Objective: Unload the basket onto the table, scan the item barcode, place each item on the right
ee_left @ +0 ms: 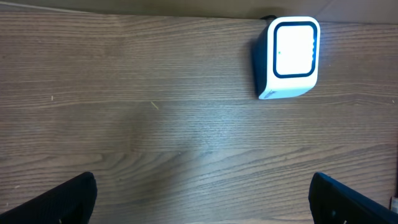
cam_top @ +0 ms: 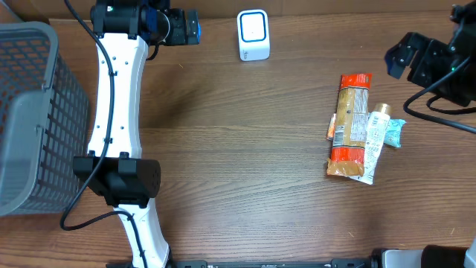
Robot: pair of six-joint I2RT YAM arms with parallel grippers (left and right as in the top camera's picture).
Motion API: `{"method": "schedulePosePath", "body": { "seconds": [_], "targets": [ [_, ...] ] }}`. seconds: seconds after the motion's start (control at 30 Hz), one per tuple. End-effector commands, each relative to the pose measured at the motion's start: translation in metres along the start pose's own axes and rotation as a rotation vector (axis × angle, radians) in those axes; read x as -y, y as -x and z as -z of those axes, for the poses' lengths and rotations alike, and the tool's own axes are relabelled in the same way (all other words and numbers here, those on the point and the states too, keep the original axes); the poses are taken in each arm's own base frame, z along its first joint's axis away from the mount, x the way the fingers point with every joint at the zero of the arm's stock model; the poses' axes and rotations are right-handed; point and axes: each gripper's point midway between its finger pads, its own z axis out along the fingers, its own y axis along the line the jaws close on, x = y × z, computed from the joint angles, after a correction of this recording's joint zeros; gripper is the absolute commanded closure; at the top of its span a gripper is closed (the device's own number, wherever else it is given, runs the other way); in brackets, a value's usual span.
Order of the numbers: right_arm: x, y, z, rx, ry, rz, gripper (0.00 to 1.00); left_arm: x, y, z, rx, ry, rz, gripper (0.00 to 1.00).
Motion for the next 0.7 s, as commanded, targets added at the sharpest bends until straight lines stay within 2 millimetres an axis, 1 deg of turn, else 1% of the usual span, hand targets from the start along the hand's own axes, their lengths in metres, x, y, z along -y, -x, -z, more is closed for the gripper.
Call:
{"method": "schedulePosePath", "body": {
  "seconds": [0.0,0.07,0.17,0.3,0.37,0.43,0.53,0.67],
  "targets": [
    [0.021,0.017,0.027,0.156,-0.119,-0.011,0.0,0.0,0.001,0.0,0.005,0.003,-0.012,0.0],
    [0.029,0.027,0.033,0.23,-0.166,-0.008,0.0,0.0,0.001,0.0,0.004,0.002,-0.012,0.0],
    [0.032,0.032,0.037,0.306,-0.176,0.025,0.0,0.0,0.001,0.0,0.004,0.002,-0.012,0.0],
    [0.03,0.036,0.033,0.425,-0.136,0.079,0.0,0.0,0.001,0.0,0.004,0.002,-0.012,0.0],
    [0.033,0.035,0.029,0.489,-0.122,0.111,0.0,0.0,0.001,0.0,0.004,0.002,-0.012,0.0],
    [0.038,0.03,0.024,0.55,-0.113,0.117,0.0,0.0,0.001,0.0,0.005,0.002,-0.012,0.0],
    [0.047,0.015,0.014,0.621,-0.09,0.115,0.0,0.0,0.001,0.0,0.004,0.002,-0.012,0.0],
    [0.051,-0.014,0.003,0.72,0.011,0.136,0.0,0.0,0.001,0.0,0.004,0.002,-0.012,0.0]
  ]
}}
